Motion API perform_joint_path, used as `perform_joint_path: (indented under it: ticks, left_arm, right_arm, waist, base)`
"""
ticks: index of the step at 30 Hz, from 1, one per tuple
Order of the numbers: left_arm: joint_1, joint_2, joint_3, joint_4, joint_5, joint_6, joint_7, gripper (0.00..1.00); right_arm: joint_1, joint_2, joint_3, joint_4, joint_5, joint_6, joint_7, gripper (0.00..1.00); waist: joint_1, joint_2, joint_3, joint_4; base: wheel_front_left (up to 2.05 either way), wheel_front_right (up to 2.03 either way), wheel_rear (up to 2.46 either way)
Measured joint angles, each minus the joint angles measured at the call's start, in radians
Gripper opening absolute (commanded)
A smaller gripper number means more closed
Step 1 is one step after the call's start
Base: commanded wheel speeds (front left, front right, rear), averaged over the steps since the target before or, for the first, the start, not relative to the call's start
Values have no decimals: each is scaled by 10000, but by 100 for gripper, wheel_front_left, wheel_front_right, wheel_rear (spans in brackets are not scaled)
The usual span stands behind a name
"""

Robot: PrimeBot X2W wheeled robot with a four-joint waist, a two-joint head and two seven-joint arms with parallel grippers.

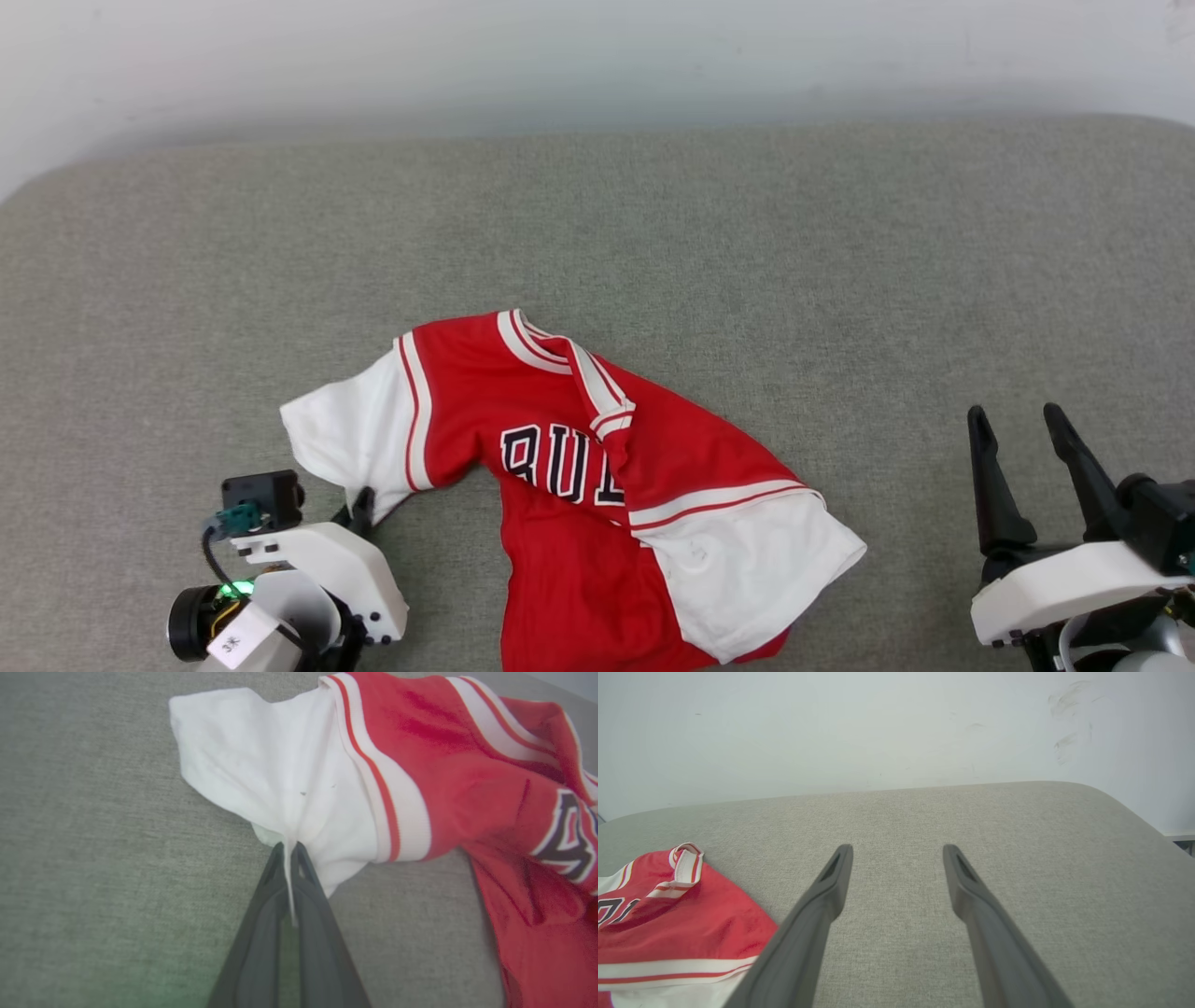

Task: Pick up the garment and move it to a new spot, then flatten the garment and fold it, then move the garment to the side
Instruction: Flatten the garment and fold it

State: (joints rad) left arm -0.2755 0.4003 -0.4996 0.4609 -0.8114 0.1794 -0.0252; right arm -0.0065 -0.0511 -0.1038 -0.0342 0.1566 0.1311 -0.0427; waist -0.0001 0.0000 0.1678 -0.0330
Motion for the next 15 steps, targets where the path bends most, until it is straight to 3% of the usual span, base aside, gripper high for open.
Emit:
perform_joint_path:
  ticks: [8,15]
  left_arm:
    - [247,104,-295,-1007,936,13,-1574,100]
    - [740,84,-332,-2178,1756,512,-2243,100]
  right_arm:
    - [547,0,12,-282,-240,0,451,100]
    - [1077,0,433,-648,-144,0,1371,100]
  waist:
    - [0,0,-738,234]
    - [-1,0,-1358,433]
  base:
    - [0,0,0]
    - [0,0,0]
